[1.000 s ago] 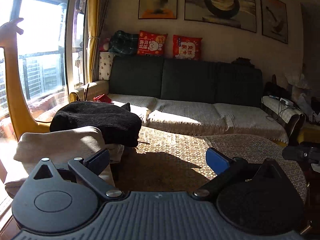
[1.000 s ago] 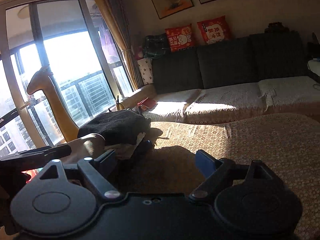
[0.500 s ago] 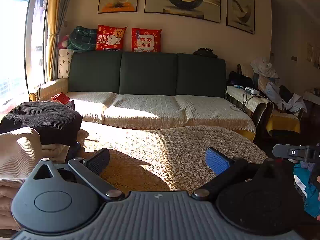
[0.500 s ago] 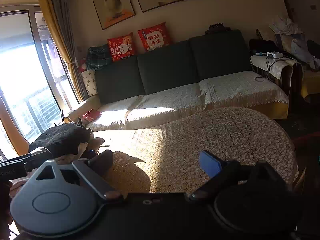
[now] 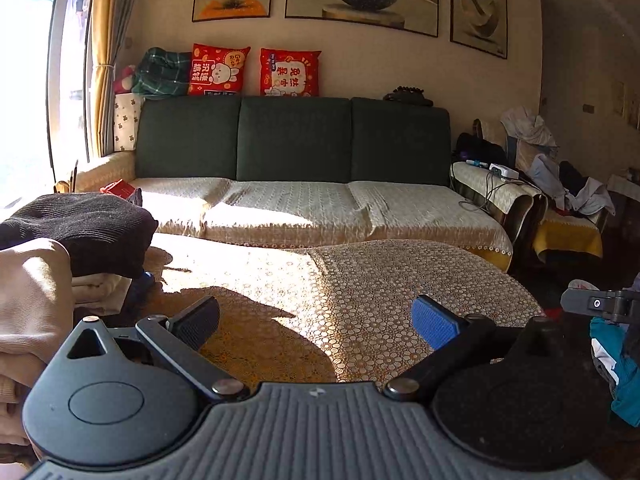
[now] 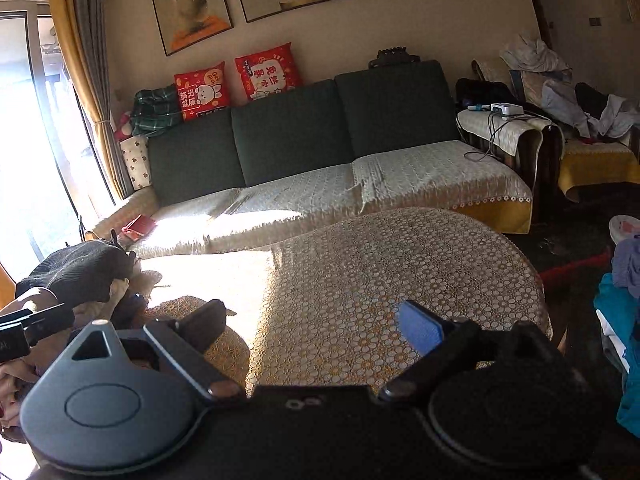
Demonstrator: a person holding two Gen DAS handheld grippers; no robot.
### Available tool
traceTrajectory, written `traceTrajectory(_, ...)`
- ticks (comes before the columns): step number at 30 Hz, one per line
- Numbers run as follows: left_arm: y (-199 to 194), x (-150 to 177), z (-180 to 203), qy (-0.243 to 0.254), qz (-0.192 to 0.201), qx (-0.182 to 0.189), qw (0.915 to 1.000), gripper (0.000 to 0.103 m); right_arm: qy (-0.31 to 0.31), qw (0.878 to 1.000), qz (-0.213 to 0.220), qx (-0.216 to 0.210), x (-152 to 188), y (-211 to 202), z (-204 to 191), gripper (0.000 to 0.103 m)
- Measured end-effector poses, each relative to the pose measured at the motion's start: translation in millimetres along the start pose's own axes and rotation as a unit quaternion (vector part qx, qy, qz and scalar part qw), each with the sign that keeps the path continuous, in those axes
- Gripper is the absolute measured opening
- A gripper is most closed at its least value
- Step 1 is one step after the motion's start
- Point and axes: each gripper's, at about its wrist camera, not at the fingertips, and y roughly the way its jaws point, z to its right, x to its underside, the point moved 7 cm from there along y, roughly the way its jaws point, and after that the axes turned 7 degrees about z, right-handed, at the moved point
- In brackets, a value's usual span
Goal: Fold clothes
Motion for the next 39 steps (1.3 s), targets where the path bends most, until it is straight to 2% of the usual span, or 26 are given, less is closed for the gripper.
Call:
traceTrajectory(4, 0.3, 3.2, -2.4, 0.008, 0.000, -0.009, 0.9999, 0.103, -0.018, 1.000, 0.003, 0.004, -3.7, 0.0, -5.6, 0.103)
traceTrajectory(11, -2.5, 2.9, -17.2, -0.007, 0.004, -0.025, 0.9997, 0.103, -0.035, 0.999, 0.003, 0.000, -9.4, 4.8, -17.0, 0.103)
traceTrajectory(31, -3.2, 5.0, -24.3, -0.016, -0.006, -0.020, 0.9996, 0.103, -0.042, 0.999, -0.005, -0.007, -11.2, 10.9, -23.3, 0.103)
traceTrajectory(39, -0.4, 6.8, -22.8, -0.004, -0.015, -0.020, 0.9997, 0.103, -0.044, 0.999, -0.006, -0.010, -9.5, 12.1, -24.0, 0.103)
